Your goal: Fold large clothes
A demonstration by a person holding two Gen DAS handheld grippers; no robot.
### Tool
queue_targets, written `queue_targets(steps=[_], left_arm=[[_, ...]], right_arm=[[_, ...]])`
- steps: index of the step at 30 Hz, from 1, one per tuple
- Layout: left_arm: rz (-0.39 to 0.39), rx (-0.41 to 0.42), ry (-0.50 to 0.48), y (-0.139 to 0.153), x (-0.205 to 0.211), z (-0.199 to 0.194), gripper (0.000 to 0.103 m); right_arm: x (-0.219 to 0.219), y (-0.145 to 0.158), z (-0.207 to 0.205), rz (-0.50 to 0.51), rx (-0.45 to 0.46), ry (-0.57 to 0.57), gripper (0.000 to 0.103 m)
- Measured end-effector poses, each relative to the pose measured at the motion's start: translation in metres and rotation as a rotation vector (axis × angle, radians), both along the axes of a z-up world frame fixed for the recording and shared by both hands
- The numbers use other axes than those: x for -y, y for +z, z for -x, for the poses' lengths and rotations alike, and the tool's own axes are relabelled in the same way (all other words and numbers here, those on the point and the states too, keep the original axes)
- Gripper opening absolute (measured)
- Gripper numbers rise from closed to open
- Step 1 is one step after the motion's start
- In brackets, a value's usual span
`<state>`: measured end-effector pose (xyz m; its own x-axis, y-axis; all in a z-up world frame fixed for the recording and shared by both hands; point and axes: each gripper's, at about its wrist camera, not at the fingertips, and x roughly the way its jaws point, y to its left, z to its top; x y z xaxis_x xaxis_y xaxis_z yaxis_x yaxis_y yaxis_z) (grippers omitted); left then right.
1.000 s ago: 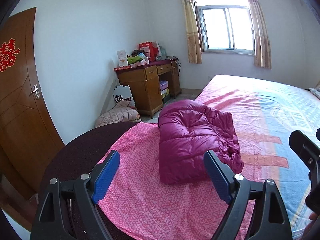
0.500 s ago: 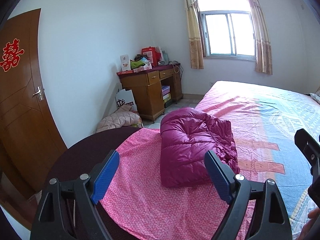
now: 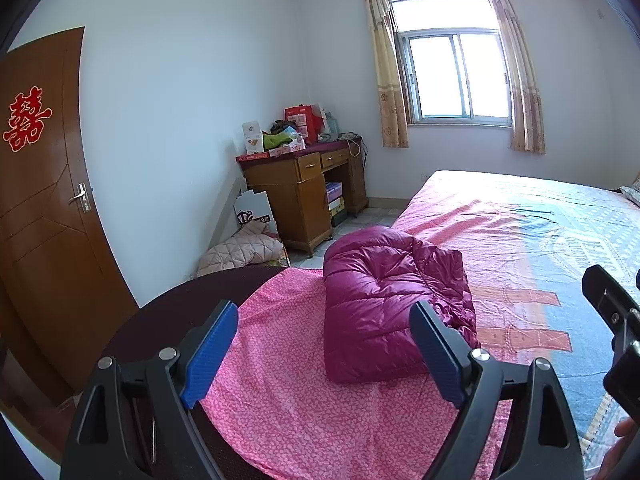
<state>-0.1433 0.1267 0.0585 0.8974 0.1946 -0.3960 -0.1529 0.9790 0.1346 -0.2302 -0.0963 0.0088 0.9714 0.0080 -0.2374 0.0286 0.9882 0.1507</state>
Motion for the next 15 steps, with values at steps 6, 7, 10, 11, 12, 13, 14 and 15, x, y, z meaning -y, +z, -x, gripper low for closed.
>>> queue_targets(steps=[6, 7, 10, 11, 12, 13, 14, 15], left_arm=[[-0.004, -0.001, 0.002, -0.0007, 0.0011, -0.0001, 0.088], [-0.003, -0.001, 0.003, -0.0008, 0.0006, -0.0001, 0.088], [-0.005, -0.001, 0.007, -0.0009, 0.0006, -0.0001, 0.088], [-0.006, -0.003, 0.008, -0.0012, 0.0007, -0.0008, 0.088], [-0.007, -0.004, 0.010, -0.0015, 0.0003, -0.0010, 0.088], [-0.007, -0.004, 0.013, -0.0015, 0.0003, -0.0016, 0.088], [-0.005, -0.005, 0.014, -0.0016, 0.0001, -0.0024, 0.088], [-0.003, -0.005, 0.014, -0.0017, -0.0001, -0.0027, 0.088]], right_arm=[[0.0005, -0.0010, -0.0004, 0.001, -0.009, -0.003, 0.103], [0.0014, -0.0011, -0.0005, 0.002, -0.008, -0.002, 0.103], [0.0007, -0.0010, -0.0002, 0.002, -0.008, -0.002, 0.103], [0.0005, -0.0010, -0.0001, 0.002, -0.007, -0.003, 0.103], [0.0005, -0.0008, 0.0003, 0.002, -0.006, -0.003, 0.103], [0.0010, -0.0007, 0.0005, 0.002, -0.004, -0.003, 0.103], [0.0016, -0.0004, 0.0006, 0.003, -0.003, -0.003, 0.103], [0.0024, -0.0003, 0.0006, 0.003, -0.003, -0.003, 0.103]])
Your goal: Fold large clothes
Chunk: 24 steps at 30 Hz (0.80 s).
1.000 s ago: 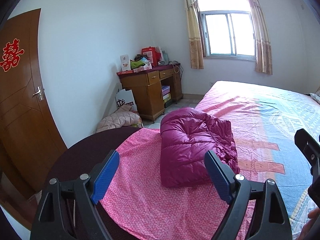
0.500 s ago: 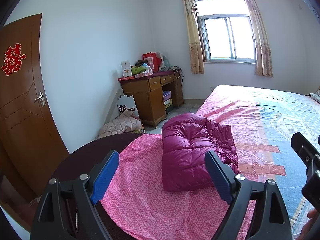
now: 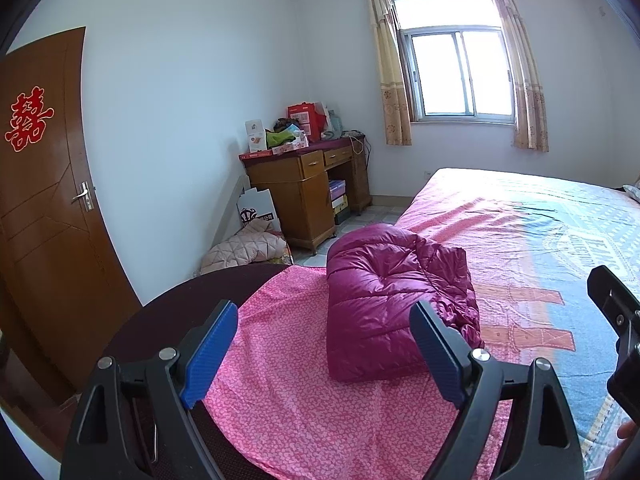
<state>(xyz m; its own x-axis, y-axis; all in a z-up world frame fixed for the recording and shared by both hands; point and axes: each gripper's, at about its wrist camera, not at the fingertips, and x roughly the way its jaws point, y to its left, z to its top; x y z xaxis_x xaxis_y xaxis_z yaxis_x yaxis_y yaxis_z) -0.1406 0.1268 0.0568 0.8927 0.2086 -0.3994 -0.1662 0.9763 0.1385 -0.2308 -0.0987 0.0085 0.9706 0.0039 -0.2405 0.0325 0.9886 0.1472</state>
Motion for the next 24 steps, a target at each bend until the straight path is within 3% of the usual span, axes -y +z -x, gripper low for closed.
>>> queue_targets(steps=[24], left_arm=[[0.031, -0.011, -0.038, -0.0052, 0.0033, -0.0040, 0.088]], right_arm=[[0.0056, -0.0041, -0.0052, -0.016, -0.021, 0.008, 0.103]])
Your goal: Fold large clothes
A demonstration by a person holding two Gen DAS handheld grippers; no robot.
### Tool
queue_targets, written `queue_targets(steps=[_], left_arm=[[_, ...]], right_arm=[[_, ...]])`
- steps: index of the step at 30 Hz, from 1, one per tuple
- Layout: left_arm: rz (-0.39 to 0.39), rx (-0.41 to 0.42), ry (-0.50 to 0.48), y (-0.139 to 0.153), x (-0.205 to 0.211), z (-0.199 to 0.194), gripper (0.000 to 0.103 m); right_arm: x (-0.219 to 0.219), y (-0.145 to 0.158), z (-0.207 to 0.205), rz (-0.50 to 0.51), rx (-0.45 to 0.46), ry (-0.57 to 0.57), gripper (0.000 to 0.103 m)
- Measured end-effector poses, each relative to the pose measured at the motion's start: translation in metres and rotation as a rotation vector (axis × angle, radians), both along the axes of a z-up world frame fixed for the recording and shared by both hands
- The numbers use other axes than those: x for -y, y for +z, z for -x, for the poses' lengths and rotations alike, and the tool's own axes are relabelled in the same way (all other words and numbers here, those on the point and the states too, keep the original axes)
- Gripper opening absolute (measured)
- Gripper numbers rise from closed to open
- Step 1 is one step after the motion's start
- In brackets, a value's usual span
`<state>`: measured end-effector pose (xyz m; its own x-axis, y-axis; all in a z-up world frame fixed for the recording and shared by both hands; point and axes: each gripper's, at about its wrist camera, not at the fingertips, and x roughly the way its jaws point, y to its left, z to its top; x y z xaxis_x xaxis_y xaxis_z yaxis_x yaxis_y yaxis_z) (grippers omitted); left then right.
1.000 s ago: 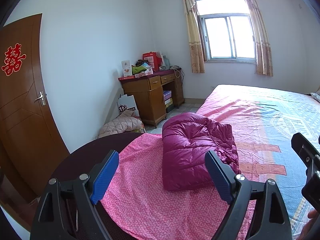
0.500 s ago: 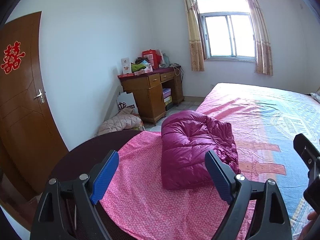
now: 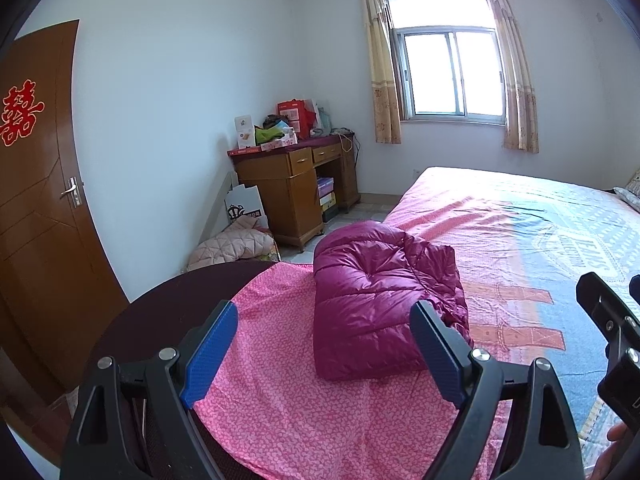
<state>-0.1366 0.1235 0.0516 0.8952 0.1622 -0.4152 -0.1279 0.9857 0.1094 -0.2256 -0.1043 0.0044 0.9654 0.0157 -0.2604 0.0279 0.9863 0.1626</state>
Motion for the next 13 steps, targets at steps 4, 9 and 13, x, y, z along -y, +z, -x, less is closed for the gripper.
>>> queue_targets(steps=[4, 9, 13], left_arm=[[0.000, 0.001, -0.001, 0.000, 0.000, 0.000, 0.088], [0.008, -0.026, 0.000, -0.004, 0.000, -0.005, 0.088], [0.004, -0.039, 0.014, -0.007, -0.002, -0.010, 0.088]], right_arm=[[0.000, -0.002, -0.001, -0.005, -0.006, -0.001, 0.103], [-0.001, -0.004, -0.003, -0.005, -0.014, 0.000, 0.103], [-0.001, -0.005, -0.005, -0.010, -0.022, -0.004, 0.103]])
